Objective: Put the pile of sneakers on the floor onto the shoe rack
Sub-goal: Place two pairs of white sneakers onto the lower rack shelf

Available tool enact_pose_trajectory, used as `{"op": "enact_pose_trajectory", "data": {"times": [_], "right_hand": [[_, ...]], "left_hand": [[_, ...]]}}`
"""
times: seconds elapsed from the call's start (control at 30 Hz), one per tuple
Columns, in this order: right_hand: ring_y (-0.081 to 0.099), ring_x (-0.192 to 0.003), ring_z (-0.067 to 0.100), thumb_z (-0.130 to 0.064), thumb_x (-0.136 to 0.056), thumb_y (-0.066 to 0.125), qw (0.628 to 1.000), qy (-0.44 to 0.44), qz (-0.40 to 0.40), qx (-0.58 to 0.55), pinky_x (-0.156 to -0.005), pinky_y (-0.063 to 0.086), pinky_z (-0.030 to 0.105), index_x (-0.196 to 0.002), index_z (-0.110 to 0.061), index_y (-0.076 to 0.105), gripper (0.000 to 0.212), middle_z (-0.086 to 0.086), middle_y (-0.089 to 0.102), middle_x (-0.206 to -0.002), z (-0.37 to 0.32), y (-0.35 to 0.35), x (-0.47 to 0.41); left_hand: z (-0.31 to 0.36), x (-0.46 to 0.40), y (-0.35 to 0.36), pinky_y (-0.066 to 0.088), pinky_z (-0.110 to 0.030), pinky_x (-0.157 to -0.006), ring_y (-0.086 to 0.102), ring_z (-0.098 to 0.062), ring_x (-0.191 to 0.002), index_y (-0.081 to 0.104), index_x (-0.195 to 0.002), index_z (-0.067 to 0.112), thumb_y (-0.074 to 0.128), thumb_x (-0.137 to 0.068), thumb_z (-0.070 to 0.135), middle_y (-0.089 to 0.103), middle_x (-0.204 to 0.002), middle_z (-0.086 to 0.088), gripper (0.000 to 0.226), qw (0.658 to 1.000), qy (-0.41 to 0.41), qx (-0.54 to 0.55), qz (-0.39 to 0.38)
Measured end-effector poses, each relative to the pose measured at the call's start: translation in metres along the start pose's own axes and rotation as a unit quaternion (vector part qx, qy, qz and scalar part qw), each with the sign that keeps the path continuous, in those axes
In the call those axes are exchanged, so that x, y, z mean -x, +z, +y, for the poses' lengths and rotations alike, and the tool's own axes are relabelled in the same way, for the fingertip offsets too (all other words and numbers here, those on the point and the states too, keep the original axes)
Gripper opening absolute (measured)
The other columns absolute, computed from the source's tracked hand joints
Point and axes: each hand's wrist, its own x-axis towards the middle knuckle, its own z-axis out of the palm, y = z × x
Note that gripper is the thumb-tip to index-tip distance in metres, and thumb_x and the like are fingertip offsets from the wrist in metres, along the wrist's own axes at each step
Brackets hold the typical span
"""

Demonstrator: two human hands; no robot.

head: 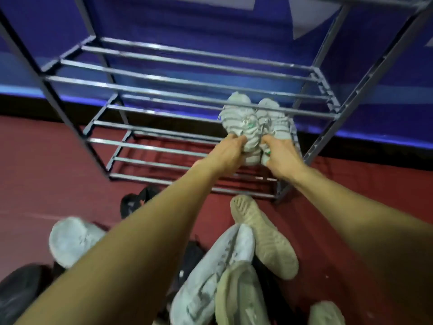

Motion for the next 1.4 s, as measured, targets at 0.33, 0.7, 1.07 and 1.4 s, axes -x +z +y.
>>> {"op": "enact_pose_trajectory", "data": {"times": [0.33, 0.7, 1.07, 1.4], "right_hand": [[0.024, -0.141, 0.045, 0.000, -0.077, 0.053, 0.995, 0.015, 0.013, 0.097, -0.115, 0.023, 0.049, -0.150, -0.008, 0.023, 0.080, 0.030, 0.021, -0.154, -0.044, 0.035, 0.099], [0.058, -0.082, 0.025, -0.023, -0.081, 0.057, 0.916, 0.061, -0.373, 0.133, -0.064, 0.046, 0.026, -0.092, -0.010, 0.060, 0.017, 0.009, 0.063, -0.098, -0.091, 0.090, 0.144], [0.066, -0.099, 0.027, -0.024, -0.082, 0.066, 0.895, -0.001, -0.379, 0.236, -0.068, 0.049, 0.030, -0.108, -0.009, 0.066, 0.030, 0.007, 0.067, -0.115, -0.107, 0.115, 0.150], [0.063, -0.086, 0.037, -0.018, -0.076, 0.054, 0.965, -0.148, -0.208, 0.060, -0.069, 0.051, 0.040, -0.080, -0.022, 0.053, 0.006, 0.010, 0.066, -0.088, -0.109, 0.075, 0.146]], "left_hand": [[-0.031, 0.163, 0.018, 0.050, -0.044, -0.081, 0.063, -0.043, -0.097, 0.047, -0.123, 0.007, 0.043, -0.078, 0.021, 0.069, -0.106, -0.020, 0.047, 0.990, -0.131, 0.025, -0.040], [-0.065, 0.273, 0.027, 0.048, -0.035, -0.080, 0.064, -0.030, -0.089, 0.065, -0.100, 0.007, 0.050, -0.084, 0.005, 0.071, -0.093, -0.011, 0.022, 0.931, -0.300, 0.086, 0.189], [-0.102, 0.326, 0.011, 0.048, -0.041, -0.092, 0.058, -0.037, -0.102, 0.064, -0.108, 0.009, 0.053, -0.071, 0.010, 0.060, -0.118, -0.015, 0.039, 0.877, -0.476, 0.017, 0.066], [-0.129, 0.310, 0.008, 0.046, -0.047, -0.091, 0.057, -0.045, -0.104, 0.035, -0.132, 0.015, 0.061, -0.087, 0.029, 0.047, -0.128, -0.025, 0.054, 0.788, -0.588, 0.142, 0.113]]}}
